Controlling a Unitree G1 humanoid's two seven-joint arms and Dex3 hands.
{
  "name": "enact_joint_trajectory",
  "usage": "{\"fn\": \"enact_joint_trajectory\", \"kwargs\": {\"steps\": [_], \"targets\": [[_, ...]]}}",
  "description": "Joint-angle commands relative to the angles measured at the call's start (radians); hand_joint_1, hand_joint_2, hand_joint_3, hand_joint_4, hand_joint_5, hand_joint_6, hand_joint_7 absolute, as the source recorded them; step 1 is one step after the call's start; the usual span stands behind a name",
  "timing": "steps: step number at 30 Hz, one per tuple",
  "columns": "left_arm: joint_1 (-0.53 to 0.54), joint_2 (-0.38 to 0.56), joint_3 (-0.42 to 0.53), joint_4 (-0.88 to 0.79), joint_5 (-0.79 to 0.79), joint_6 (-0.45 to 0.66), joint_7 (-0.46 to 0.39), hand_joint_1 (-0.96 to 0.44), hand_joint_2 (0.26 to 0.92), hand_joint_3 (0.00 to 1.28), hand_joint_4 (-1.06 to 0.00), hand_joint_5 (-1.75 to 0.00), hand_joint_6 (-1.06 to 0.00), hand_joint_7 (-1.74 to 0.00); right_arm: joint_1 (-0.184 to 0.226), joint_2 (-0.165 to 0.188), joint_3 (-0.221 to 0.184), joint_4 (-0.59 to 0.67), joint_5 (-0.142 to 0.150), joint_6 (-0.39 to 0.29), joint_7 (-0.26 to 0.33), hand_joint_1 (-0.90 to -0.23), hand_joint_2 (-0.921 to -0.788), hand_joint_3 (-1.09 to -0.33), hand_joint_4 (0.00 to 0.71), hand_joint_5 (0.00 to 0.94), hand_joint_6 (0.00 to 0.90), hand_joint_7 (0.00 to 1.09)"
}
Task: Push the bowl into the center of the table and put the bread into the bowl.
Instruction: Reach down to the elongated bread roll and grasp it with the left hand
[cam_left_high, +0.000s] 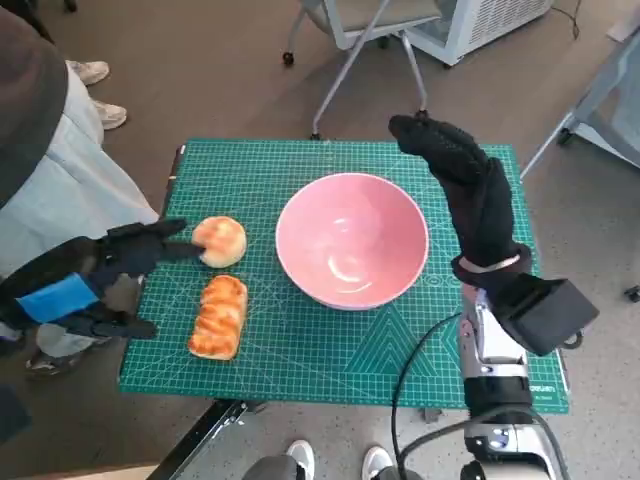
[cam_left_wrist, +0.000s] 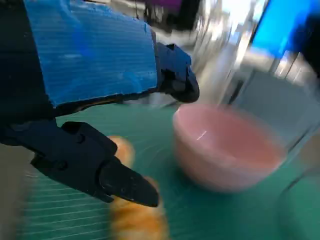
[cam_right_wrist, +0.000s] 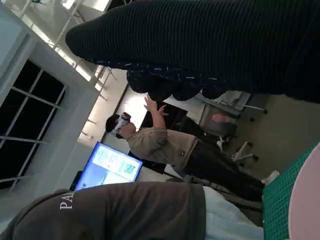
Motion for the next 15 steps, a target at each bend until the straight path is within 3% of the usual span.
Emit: {"fn": "enact_joint_trajectory", "kwargs": {"steps": [1, 15], "targets": [[-0.041, 0.033, -0.050, 0.037, 0.164, -0.098, 0.078, -0.01, 0.702, 0.00, -0.38, 0.00, -0.44, -0.11, 0.022, 0.007, -0.004, 0.011, 0.017, 0.020, -0.007, -0.686, -0.921, -0.803, 0.160, 0.000, 0.021, 0.58], [-0.179, 0.049, -0.216, 0.212, 0.423, -0.256, 0.257, -0.13, 0.660, 0.00, -0.37, 0.00, -0.49, -0.04, 0.033, 0.004, -0.006, 0.004, 0.025, 0.026, -0.005, -0.690, -0.921, -0.806, 0.160, 0.000, 0.023, 0.58]]}}
